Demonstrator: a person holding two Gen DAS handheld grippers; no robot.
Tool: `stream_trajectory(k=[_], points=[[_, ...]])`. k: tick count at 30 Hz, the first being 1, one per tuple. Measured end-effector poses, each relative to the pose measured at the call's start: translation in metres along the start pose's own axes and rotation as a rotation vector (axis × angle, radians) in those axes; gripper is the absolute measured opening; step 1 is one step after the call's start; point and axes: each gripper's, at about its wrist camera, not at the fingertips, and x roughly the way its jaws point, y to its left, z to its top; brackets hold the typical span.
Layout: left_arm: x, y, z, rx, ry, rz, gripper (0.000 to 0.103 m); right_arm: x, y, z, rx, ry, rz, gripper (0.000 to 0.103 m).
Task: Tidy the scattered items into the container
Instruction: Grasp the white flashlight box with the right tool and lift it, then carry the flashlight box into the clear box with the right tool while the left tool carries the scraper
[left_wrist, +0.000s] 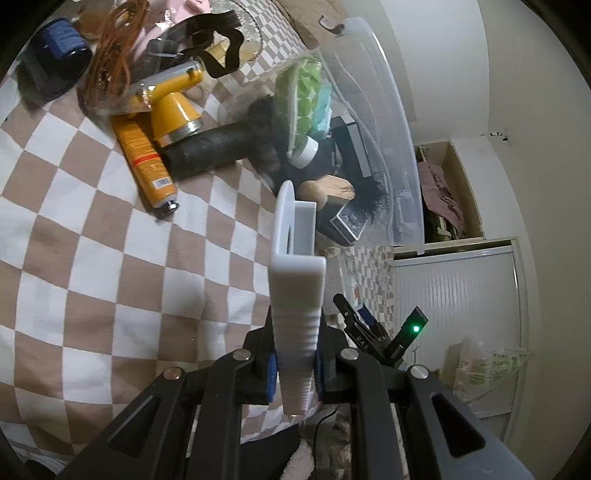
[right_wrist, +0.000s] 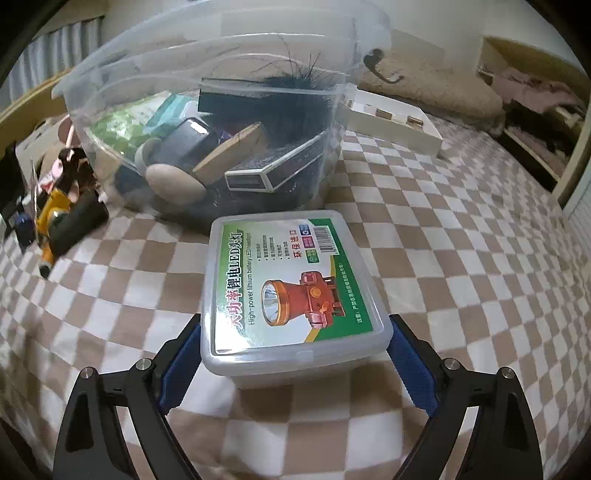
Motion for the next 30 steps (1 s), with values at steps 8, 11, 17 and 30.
stream_trajectory(k=[8,11,17,30], points=[[0.008,-0.010,0.006,-0.006,0.018,-0.028,0.015,-0.029,0.000,-0.006,0.205,0.010,0.122,0.093],[0.012,-0.013,0.009,-0.015,0.031,-0.042,0.015,-0.033,-0.002,-0.008,0.288,0.023,0.194,0.091],[0.019,-0.020,0.013,-0.023,0.051,-0.054,0.015,-0.033,-0.007,-0.012,0.433,0.062,0.309,0.091],[0.016,-0.051,0.035,0.015,0.054,-0.023,0.015,-0.035,-0.006,-0.032,0.677,0.202,0.594,0.091]])
